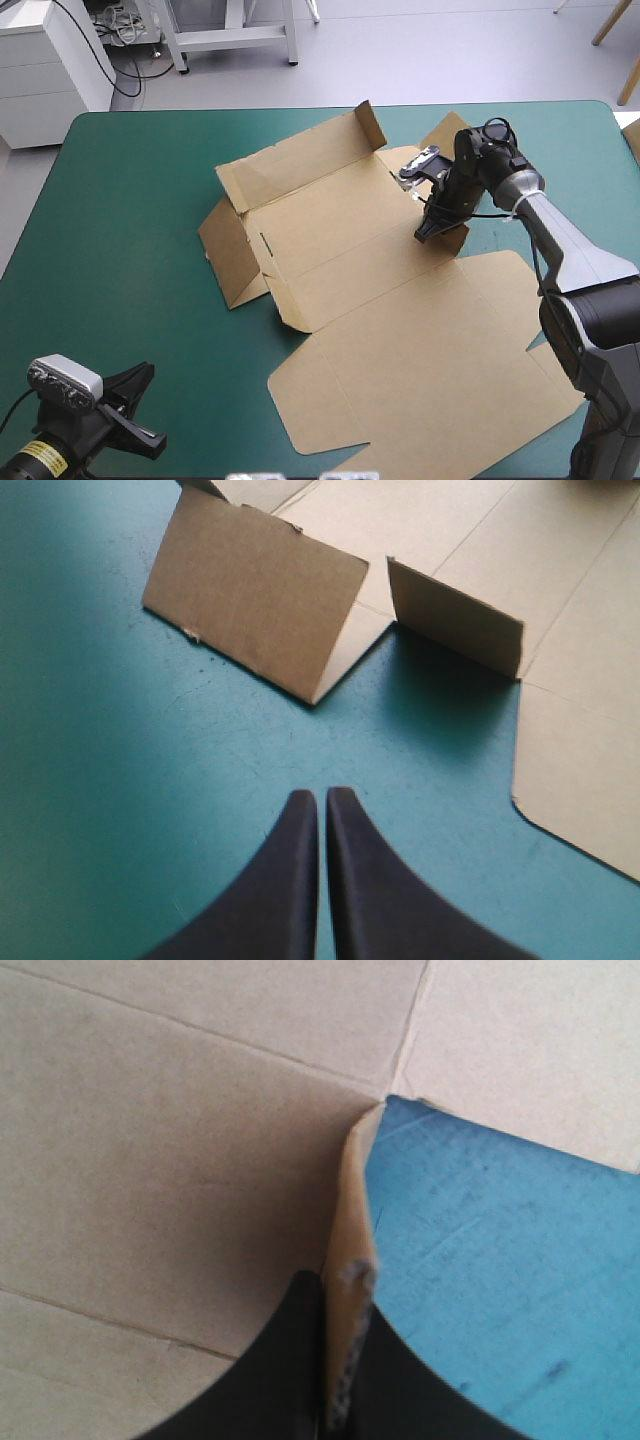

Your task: Fold the box

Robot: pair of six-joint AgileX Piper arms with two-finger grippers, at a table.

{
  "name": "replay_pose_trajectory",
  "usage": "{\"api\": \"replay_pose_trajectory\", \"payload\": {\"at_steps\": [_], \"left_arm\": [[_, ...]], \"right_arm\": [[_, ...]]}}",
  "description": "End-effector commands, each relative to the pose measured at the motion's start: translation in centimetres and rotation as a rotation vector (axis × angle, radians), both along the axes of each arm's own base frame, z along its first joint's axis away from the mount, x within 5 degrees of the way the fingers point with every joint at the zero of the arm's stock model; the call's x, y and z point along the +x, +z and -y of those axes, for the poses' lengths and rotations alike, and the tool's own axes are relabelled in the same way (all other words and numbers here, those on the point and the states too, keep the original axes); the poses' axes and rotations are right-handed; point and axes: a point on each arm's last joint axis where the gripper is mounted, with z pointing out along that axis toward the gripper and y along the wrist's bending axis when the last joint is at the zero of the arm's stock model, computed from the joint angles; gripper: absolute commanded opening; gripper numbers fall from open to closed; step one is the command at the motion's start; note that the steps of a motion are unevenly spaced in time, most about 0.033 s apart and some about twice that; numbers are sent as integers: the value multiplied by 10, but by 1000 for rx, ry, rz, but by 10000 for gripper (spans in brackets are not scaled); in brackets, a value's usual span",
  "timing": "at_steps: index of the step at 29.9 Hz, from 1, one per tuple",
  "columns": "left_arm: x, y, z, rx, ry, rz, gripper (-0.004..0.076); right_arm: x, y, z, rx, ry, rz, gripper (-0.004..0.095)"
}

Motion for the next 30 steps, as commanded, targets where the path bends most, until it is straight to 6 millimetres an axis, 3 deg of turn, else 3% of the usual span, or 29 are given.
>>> {"api": "replay_pose_trajectory", "payload": {"at_steps": [1, 20, 25, 30], "left_arm": [[3, 13, 1, -43, -2, 71, 7], [2, 13, 2, -45, -3, 69, 6], [2, 13, 2, -50, -5, 68, 7], [2, 13, 2, -50, -5, 68, 7]], "right_arm": [[-6, 31, -15, -3, 115, 103, -20], [-36, 36, -154, -101, 667, 238, -20], [-47, 26, -177, -197, 784, 254, -20], [-47, 20, -182, -306, 905, 272, -22]]}}
